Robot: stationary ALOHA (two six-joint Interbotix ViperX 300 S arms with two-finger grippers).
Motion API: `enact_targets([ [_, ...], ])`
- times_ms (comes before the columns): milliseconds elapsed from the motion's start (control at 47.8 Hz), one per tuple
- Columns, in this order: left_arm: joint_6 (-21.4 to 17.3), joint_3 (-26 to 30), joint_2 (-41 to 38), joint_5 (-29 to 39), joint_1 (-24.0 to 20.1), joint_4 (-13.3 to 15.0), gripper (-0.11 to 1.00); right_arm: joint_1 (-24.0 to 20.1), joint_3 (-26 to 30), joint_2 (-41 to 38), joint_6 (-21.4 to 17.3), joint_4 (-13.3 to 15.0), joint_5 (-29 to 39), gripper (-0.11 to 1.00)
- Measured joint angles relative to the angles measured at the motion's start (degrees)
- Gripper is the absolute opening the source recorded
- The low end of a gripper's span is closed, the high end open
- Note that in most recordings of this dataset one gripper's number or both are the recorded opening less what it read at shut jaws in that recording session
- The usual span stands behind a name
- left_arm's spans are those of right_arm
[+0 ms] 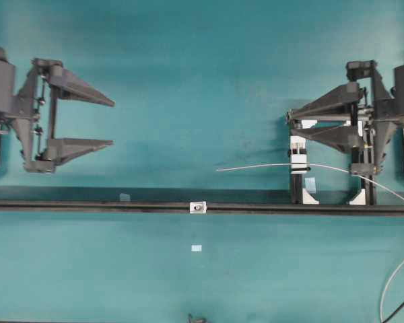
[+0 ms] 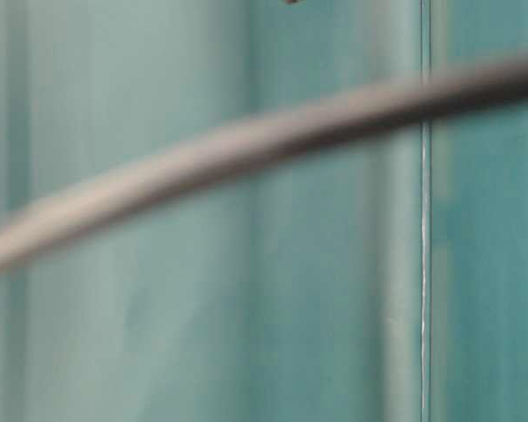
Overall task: Insert the wire through the hole in the metal fitting marked with a red label.
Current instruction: 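Raise both arms and move the right gripper over the white wire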
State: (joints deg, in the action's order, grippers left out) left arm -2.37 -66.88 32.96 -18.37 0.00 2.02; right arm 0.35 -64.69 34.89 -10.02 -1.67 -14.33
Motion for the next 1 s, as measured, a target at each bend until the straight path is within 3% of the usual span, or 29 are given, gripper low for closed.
enact_targets([
  [335,-1.76,0.09,-3.16,-3.08,0.0,-0.09,0.62,-1.41,2.11,-7.47,-2.11,-0.09,0.09,0.45],
  [1004,-1.76,-0.79,-5.98,-3.25,-2.02,0.09,0.62,-2.72,6.77,-21.88,-7.91,0.0,0.0,0.45],
])
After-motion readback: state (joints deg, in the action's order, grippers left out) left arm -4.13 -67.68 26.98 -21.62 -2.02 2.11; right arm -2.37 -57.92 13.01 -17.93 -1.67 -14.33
